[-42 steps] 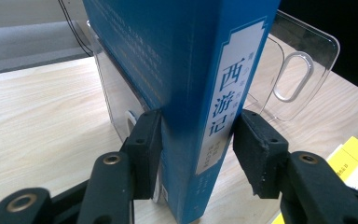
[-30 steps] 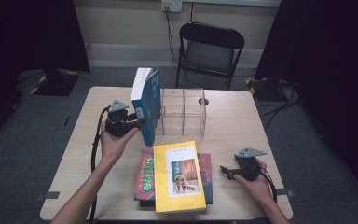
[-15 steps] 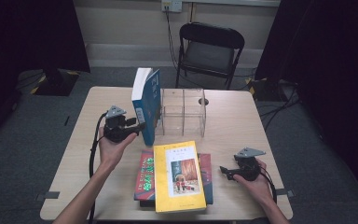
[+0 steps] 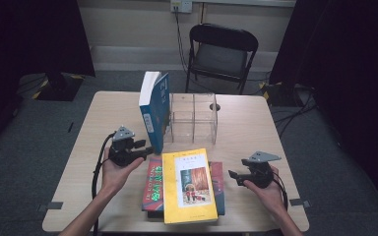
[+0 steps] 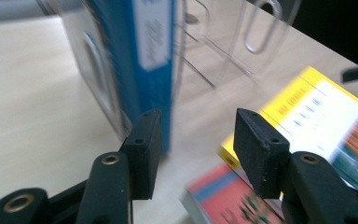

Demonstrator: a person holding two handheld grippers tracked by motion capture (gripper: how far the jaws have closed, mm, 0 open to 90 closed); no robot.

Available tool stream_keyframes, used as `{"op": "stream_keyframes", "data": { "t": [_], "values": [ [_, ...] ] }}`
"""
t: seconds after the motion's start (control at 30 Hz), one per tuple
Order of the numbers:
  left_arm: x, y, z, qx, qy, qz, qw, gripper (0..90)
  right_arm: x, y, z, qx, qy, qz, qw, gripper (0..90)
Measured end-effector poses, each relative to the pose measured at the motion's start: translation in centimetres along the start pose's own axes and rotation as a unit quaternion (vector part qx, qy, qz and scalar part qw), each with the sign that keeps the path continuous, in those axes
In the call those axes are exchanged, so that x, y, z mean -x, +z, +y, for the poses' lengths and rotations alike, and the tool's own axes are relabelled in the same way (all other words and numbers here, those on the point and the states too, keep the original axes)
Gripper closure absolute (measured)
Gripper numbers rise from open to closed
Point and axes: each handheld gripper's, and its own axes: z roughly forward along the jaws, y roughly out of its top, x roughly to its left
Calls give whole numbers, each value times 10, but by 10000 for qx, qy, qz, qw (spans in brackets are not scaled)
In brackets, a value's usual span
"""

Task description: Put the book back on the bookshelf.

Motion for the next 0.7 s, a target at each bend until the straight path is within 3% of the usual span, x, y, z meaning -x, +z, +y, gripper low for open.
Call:
{"op": "stream_keyframes", "data": {
  "t": [0.17, 0.33, 0.5, 0.57, 0.63, 0.7],
  "values": [
    [12, -4, -10, -126, 50, -198, 9997, 461, -18, -6, 23, 285, -92, 364, 9989, 321],
    [25, -6, -19, -248, 127, -453, 9986, 416, -41, -12, 51, 553, -252, 617, 9962, 286],
    [35, -1, -31, -408, 271, -629, 9968, 391, -61, 0, 55, 584, -319, 864, 9940, 248],
    [36, 2, -33, -345, 287, -568, 9974, 392, -68, 9, 52, 514, -327, 951, 9936, 243],
    [37, 7, -36, -493, 297, -611, 9965, 388, -73, 17, 49, 385, -353, 1020, 9934, 227],
    [39, 9, -39, -414, 283, -640, 9967, 384, -77, 20, 48, 330, -349, 1041, 9934, 218]
  ]
}}
